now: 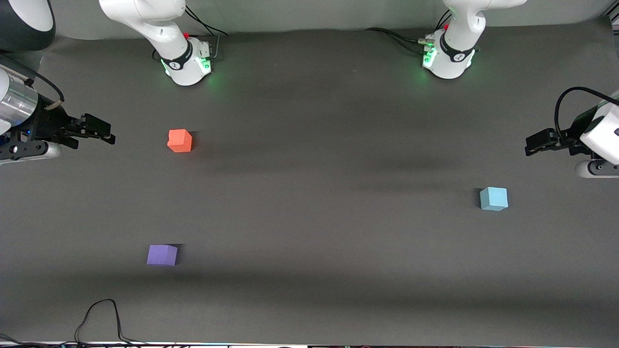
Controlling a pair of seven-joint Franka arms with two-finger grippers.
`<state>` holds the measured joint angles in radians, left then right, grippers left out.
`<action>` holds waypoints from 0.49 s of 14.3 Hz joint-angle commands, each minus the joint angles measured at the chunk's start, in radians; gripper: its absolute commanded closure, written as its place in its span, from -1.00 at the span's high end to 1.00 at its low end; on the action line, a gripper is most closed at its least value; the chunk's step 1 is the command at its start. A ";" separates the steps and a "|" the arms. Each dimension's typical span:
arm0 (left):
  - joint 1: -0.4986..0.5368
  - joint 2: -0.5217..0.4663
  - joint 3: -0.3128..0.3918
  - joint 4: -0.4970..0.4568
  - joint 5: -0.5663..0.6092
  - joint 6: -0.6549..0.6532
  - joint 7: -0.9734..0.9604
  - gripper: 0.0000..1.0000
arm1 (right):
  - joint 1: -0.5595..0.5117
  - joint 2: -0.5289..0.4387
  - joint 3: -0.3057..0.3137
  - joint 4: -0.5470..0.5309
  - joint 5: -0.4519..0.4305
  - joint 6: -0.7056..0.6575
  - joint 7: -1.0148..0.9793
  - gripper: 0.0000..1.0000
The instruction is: Place blue block between orange and purple blocks
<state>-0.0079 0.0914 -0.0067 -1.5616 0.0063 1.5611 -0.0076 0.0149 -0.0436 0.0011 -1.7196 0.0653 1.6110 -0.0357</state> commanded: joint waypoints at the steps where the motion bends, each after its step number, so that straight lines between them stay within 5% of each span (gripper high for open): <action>1: -0.015 -0.021 0.010 -0.018 -0.005 0.002 -0.017 1.00 | 0.013 0.010 -0.009 0.018 -0.018 -0.016 -0.020 1.00; 7: -0.004 -0.019 0.011 -0.024 0.006 -0.007 0.001 1.00 | 0.014 0.008 -0.009 0.017 -0.018 -0.016 -0.020 1.00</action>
<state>-0.0079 0.0914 -0.0060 -1.5639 0.0071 1.5594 -0.0076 0.0151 -0.0417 0.0011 -1.7196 0.0653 1.6093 -0.0359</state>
